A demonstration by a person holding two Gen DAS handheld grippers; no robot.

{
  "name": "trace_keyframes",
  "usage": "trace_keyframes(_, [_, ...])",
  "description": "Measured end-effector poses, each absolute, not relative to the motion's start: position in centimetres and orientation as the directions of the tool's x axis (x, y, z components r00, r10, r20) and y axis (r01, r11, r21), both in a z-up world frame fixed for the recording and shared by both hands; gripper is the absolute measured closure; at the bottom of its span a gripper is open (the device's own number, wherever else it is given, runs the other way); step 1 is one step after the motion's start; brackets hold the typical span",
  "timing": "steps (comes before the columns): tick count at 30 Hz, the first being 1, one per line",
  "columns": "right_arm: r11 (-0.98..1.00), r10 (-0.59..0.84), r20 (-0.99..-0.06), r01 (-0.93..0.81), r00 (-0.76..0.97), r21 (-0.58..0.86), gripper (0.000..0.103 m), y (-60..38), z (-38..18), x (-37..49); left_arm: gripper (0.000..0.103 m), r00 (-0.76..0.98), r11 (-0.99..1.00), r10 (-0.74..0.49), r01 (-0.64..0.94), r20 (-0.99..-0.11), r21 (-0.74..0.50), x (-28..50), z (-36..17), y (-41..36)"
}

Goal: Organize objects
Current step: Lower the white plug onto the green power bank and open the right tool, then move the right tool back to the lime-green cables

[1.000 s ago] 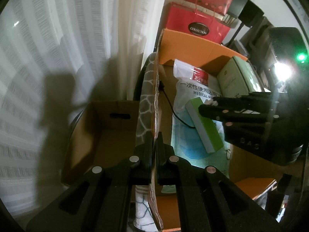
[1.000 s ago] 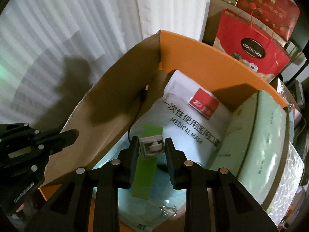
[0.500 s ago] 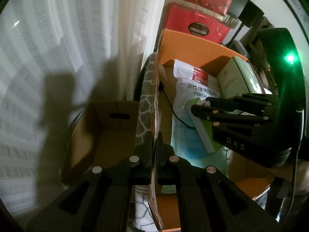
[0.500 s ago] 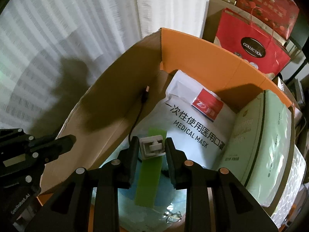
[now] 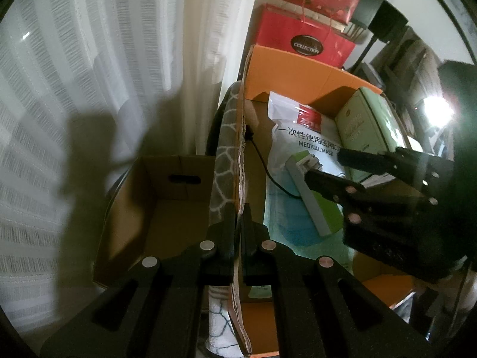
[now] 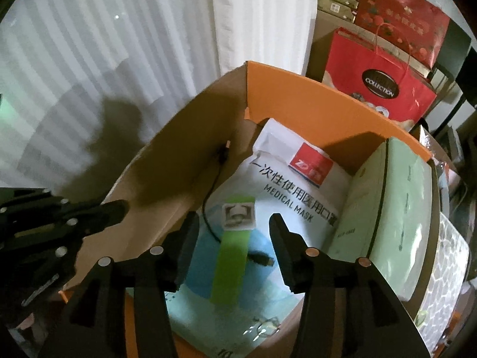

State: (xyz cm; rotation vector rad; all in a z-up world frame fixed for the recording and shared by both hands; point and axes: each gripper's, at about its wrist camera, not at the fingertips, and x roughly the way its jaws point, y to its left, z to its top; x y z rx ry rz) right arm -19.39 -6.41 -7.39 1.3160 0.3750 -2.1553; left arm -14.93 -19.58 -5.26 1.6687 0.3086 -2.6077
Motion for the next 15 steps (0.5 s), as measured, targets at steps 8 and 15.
trace_keyframes(8, [-0.796, -0.357, -0.846, 0.603, -0.397, 0.053, 0.036, -5.0, -5.9, -17.5, 0.100, -0.426, -0.979, 0.079, 0.136, -0.901, -0.150, -15.1, -5.3, -19.6])
trace_keyframes(15, [-0.807, -0.380, -0.824, 0.585, -0.421, 0.074, 0.026, -3.1, -4.8, -16.4, 0.100, -0.427, -0.979, 0.076, 0.140, -0.901, -0.149, -15.0, -5.3, -19.7])
